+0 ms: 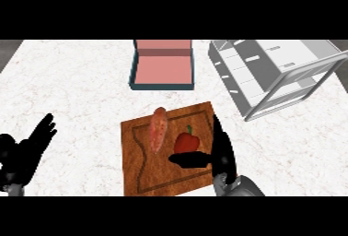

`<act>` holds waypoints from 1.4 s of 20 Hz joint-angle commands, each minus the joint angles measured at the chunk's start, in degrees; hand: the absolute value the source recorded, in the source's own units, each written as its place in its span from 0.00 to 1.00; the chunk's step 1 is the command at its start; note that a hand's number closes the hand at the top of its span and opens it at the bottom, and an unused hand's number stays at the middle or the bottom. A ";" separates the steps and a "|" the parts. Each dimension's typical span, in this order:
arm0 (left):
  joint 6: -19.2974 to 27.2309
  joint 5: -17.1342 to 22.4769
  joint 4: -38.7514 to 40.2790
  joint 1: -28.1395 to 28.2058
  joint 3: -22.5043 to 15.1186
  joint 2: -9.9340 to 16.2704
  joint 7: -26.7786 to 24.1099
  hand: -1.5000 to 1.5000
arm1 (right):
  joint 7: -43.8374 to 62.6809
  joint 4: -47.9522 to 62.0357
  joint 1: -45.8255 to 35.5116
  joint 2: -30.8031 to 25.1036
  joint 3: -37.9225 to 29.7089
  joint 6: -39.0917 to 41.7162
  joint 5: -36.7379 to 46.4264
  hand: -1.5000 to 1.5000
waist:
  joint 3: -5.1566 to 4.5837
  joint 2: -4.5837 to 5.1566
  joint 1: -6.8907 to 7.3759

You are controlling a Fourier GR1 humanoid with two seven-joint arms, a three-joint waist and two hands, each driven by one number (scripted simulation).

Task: Pick the bell pepper from the cutting board and place it in the tiered basket

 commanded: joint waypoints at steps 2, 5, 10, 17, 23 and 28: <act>-1.13 -1.58 1.67 0.45 0.92 -1.12 -0.50 0.50 | 5.11 1.20 -2.78 2.31 -2.90 5.01 0.47 0.00 | -0.13 0.30 -0.03; -1.96 -1.82 1.46 0.89 2.05 -0.58 0.02 0.50 | -4.67 6.40 0.08 2.39 -2.95 3.91 -3.50 0.00 | -0.10 0.34 0.03; -1.03 -2.18 1.57 -3.47 1.61 -2.54 2.03 0.50 | -10.48 14.65 -6.08 2.87 1.28 1.73 -5.31 1.00 | -0.09 0.51 0.31; -0.81 -5.40 0.08 -1.31 1.85 -4.56 2.03 0.50 | -7.31 6.17 -0.36 2.87 3.52 -6.40 3.89 1.00 | -0.12 0.26 -0.26; -1.81 -4.49 0.46 -0.83 3.89 -3.86 2.31 0.50 | 1.42 0.54 -3.35 0.58 7.27 -1.51 14.55 1.00 | -0.17 0.07 -0.60; -4.22 -4.32 -0.90 -0.32 2.05 -2.97 2.23 0.50 | -10.12 5.29 -9.31 -1.56 30.94 15.23 18.98 1.00 | -0.62 -0.69 3.90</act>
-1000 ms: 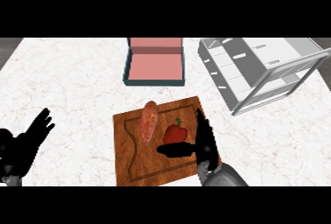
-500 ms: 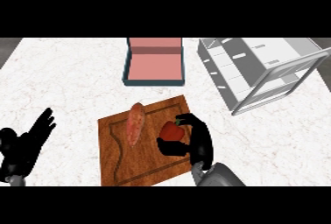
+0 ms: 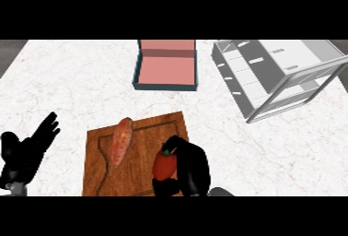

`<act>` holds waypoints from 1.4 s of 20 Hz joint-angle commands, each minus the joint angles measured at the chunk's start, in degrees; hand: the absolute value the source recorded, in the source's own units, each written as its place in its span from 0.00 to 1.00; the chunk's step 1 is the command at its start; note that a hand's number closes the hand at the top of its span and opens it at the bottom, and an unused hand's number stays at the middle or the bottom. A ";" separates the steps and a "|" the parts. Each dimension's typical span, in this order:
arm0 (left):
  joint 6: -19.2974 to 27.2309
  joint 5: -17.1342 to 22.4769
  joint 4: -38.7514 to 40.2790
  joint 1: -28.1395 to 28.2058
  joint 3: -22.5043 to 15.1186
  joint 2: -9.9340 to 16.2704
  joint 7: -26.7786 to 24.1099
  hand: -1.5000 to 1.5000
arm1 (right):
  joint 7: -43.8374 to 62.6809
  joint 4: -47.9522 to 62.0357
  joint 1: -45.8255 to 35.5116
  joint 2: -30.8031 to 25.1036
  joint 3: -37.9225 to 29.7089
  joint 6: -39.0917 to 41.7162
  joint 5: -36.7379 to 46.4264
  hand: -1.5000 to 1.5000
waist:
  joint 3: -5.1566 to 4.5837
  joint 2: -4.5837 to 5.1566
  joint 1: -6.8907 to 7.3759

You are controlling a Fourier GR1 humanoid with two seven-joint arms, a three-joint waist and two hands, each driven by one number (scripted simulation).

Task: Pick the bell pepper from the cutting board and place it in the tiered basket

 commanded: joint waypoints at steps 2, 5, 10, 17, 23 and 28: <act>0.24 -0.73 1.29 0.54 -0.22 -0.17 -0.33 0.50 | -0.30 -3.27 -4.65 -1.14 16.71 14.66 7.32 1.00 | -0.19 -0.19 0.05; 0.50 0.32 0.35 2.61 0.68 -0.57 0.61 0.50 | 7.92 -16.07 -6.66 -5.01 16.91 21.10 12.62 1.00 | 0.02 -0.38 -2.26; 0.70 0.46 -0.42 3.61 1.66 -0.27 0.37 0.50 | 18.77 -33.27 -10.46 -4.63 12.78 30.34 22.88 1.00 | 0.07 -0.38 -3.41; 0.86 -0.56 1.21 3.14 2.09 -0.69 -1.33 0.50 | 20.57 -51.29 -9.06 -7.89 3.70 42.67 25.88 1.00 | 0.10 0.40 -2.81; 0.17 -1.19 -0.10 2.33 1.08 -1.41 -1.18 0.50 | 15.37 -48.59 -14.81 -2.11 -14.14 47.06 17.11 1.00 | 0.09 0.88 -1.33; -3.32 0.00 0.45 4.90 3.31 0.56 -4.10 0.50 | 5.48 -43.24 -18.50 -4.12 -27.97 46.32 11.17 1.00 | 0.16 0.92 -0.88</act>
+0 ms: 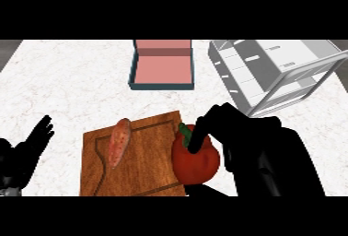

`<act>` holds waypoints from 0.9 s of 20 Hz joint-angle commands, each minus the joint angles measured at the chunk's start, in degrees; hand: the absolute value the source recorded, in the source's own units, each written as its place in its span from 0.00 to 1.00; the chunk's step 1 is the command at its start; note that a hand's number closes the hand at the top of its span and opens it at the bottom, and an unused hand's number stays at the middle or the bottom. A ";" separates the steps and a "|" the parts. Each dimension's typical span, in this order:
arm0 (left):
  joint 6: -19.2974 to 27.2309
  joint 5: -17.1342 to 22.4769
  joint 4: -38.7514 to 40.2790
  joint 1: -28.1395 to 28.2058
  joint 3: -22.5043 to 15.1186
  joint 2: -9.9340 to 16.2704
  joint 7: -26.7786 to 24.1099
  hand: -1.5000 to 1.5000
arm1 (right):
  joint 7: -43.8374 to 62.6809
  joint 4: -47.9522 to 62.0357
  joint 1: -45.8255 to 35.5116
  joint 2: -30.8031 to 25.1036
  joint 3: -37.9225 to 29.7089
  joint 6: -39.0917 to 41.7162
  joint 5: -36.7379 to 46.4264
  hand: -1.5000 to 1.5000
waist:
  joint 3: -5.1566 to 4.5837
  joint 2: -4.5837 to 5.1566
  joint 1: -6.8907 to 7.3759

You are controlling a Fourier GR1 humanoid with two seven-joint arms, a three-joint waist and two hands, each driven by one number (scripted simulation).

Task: Pick the bell pepper from the cutting board and place it in the tiered basket

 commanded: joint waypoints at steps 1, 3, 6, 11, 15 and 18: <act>1.24 -1.13 -1.85 2.17 -1.35 -2.42 1.27 0.50 | -1.77 5.78 -5.92 1.37 -11.08 3.53 -4.41 1.00 | -0.16 0.17 0.49; -0.61 -0.40 -0.71 0.15 -0.06 -0.79 1.91 0.50 | -6.30 10.08 -5.95 -0.05 -12.87 3.07 -4.43 1.00 | -0.16 0.18 0.33; 1.34 -1.97 -0.33 -1.41 -1.08 -2.24 2.41 0.50 | -15.97 19.74 -8.74 -3.34 -19.82 -0.87 -6.29 1.00 | -0.14 0.43 0.62; -0.12 -1.65 -0.59 0.18 -1.13 -2.34 1.55 0.50 | -21.83 29.92 -13.78 1.47 -27.39 -8.22 -11.99 1.00 | -0.11 0.79 1.90; -0.46 -2.46 0.12 -0.25 -1.11 -2.64 0.19 0.50 | -30.73 41.56 -17.87 0.81 -31.69 -11.10 -14.52 1.00 | -0.16 0.52 1.24; -0.02 -2.28 1.04 -1.33 -0.40 -3.14 1.32 0.50 | -38.40 50.35 -18.86 -0.47 -33.30 -12.69 -15.17 1.00 | -0.16 0.52 1.04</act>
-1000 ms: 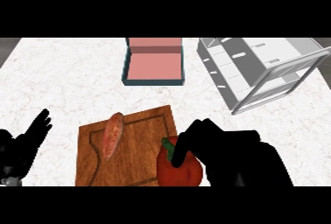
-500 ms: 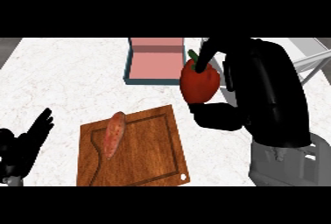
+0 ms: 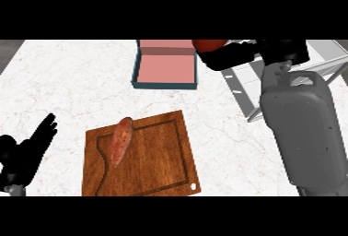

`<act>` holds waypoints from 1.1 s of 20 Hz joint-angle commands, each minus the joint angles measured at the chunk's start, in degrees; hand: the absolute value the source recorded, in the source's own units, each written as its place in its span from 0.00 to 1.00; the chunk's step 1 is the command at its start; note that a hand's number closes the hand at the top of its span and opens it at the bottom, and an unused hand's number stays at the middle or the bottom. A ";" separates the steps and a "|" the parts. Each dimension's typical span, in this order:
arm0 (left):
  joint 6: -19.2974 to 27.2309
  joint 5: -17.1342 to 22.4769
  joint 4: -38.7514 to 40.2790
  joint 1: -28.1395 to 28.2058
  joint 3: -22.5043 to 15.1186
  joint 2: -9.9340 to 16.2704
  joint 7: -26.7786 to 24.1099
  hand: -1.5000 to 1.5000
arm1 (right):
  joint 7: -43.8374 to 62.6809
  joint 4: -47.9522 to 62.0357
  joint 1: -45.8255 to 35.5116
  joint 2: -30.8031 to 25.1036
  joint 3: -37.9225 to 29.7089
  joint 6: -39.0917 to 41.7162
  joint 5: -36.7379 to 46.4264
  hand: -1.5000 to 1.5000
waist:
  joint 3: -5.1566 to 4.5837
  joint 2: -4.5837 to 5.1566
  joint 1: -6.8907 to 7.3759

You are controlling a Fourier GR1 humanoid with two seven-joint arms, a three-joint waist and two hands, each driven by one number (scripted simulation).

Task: Pick the bell pepper from the cutting board and place it in the tiered basket

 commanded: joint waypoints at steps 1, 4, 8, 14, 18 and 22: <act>-0.93 -0.42 0.05 2.45 0.11 -0.46 -1.06 0.50 | -5.22 11.29 -6.92 -0.94 -4.96 -0.85 -2.59 1.00 | -0.20 -0.04 -0.06; 3.34 -2.16 0.34 -3.31 -1.31 -3.11 3.39 0.50 | -11.62 20.11 -9.76 -3.07 -8.17 -2.84 -3.62 1.00 | -0.19 0.18 -0.03; 0.52 -0.96 0.76 0.17 -0.56 -2.03 0.55 0.50 | -14.81 19.27 -8.70 -13.96 4.36 0.62 13.21 1.00 | -0.45 0.26 0.20; 0.00 -1.26 -0.29 1.04 -0.33 -1.65 -0.28 0.50 | -25.68 29.59 -13.30 -20.62 5.73 -0.08 17.63 1.00 | -0.23 0.36 0.78; -0.03 -2.04 -0.30 -1.35 -0.95 -1.53 2.15 0.50 | -31.50 39.94 -18.40 -18.81 5.33 -4.34 19.74 1.00 | -0.21 0.40 0.77; -1.28 -1.24 -1.63 0.87 0.88 -0.06 1.35 0.50 | -33.40 44.57 -23.80 -19.06 5.65 -2.50 22.00 1.00 | -0.22 0.09 0.63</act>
